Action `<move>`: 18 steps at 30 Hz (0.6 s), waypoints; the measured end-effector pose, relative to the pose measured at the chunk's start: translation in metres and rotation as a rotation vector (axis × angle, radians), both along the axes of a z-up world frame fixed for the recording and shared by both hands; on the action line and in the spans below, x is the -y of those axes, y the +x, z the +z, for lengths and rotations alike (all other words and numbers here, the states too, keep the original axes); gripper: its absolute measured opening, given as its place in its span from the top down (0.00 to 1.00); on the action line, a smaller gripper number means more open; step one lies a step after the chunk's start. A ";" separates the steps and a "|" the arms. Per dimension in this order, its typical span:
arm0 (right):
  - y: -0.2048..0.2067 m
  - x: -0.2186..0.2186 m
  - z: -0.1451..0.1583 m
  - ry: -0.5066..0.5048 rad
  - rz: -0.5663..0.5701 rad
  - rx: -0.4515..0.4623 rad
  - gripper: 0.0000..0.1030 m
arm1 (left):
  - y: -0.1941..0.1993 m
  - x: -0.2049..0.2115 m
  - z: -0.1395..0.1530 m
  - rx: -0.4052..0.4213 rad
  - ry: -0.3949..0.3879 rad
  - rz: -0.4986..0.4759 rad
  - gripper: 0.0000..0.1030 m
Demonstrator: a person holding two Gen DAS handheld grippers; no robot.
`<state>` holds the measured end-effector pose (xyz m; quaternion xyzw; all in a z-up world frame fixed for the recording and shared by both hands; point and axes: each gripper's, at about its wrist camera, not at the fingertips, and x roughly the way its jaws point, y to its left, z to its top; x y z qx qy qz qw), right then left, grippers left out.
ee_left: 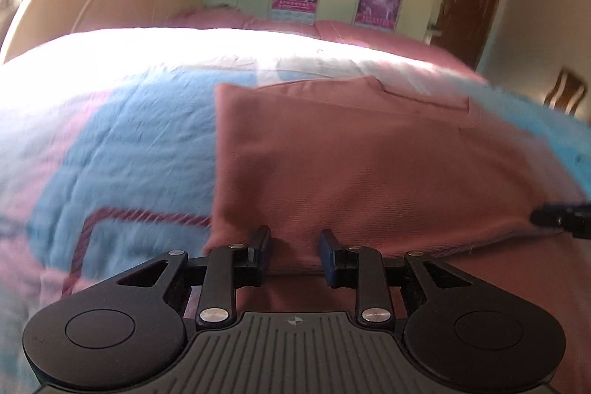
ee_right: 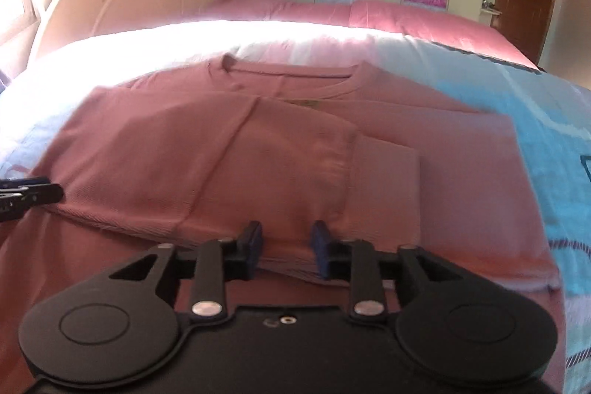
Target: Fold small clothes
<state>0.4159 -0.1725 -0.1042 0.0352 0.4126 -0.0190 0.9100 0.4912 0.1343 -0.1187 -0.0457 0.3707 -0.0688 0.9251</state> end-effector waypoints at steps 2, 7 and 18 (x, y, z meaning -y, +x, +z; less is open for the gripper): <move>0.001 0.008 0.008 0.025 -0.011 -0.013 0.86 | 0.004 -0.003 0.005 -0.022 -0.020 0.005 0.72; 0.038 -0.003 0.017 0.021 0.027 0.043 0.82 | 0.035 0.005 0.013 0.002 -0.002 0.049 0.59; 0.103 0.017 0.000 -0.001 -0.086 0.057 0.74 | 0.153 -0.003 0.011 -0.012 0.016 0.059 0.54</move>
